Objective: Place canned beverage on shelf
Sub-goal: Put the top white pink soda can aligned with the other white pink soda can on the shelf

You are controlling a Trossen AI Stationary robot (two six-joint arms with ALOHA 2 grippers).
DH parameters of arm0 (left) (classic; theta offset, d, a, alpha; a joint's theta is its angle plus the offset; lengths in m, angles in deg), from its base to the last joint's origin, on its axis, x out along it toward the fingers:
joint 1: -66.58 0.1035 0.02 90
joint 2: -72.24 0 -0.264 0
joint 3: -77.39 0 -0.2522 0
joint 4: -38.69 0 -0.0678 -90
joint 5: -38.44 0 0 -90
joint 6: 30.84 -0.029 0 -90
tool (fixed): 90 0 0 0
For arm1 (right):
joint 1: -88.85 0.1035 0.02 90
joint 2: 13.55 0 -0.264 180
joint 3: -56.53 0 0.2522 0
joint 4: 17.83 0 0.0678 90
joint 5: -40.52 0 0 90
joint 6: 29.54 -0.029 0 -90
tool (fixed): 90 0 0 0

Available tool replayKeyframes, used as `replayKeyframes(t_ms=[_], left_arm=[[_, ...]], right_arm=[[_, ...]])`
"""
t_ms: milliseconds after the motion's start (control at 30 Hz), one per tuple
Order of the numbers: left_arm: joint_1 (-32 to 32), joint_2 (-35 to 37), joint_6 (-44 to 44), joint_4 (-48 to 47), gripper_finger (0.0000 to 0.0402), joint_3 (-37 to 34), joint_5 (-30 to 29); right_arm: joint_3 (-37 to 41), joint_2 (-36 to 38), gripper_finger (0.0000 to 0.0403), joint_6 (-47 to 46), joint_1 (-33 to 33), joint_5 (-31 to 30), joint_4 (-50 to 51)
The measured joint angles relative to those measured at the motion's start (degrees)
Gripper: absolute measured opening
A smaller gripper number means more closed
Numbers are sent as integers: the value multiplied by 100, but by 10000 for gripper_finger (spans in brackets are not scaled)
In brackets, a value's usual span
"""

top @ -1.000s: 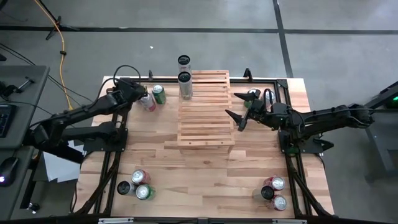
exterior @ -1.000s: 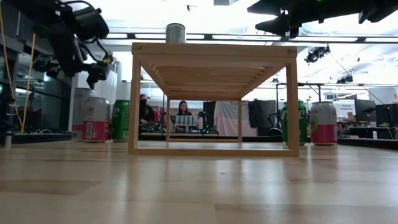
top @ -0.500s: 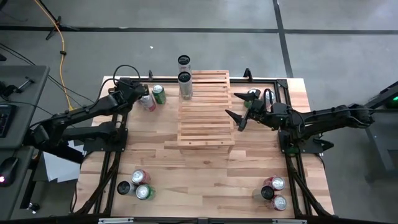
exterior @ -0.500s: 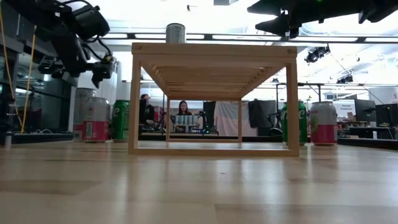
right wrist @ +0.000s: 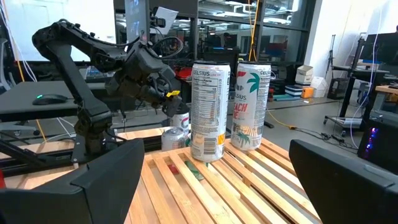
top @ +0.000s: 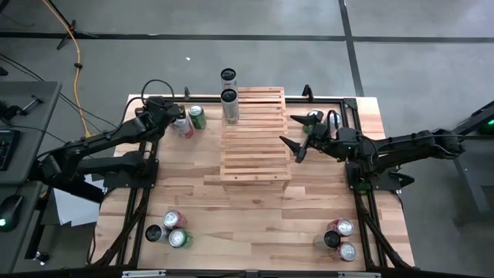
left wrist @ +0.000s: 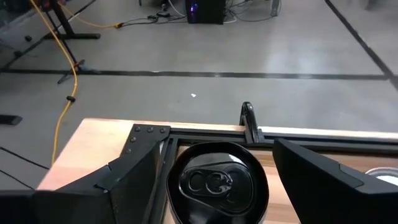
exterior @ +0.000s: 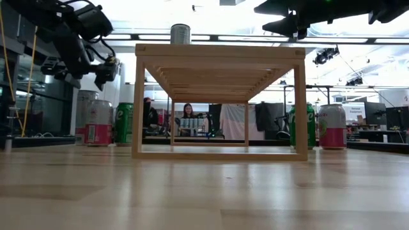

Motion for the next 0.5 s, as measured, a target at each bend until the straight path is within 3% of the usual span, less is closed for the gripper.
replayKeyframes(t_ms=[167,300,500], left_arm=[[-1,0,-492,2,303,2,57],[0,0,-351,2,306,2,46],[0,0,-348,3,339,2,2]], right_arm=[[0,0,387,1,2,0,0],[0,0,387,0,1,0,0],[0,0,387,0,2,0,0]])
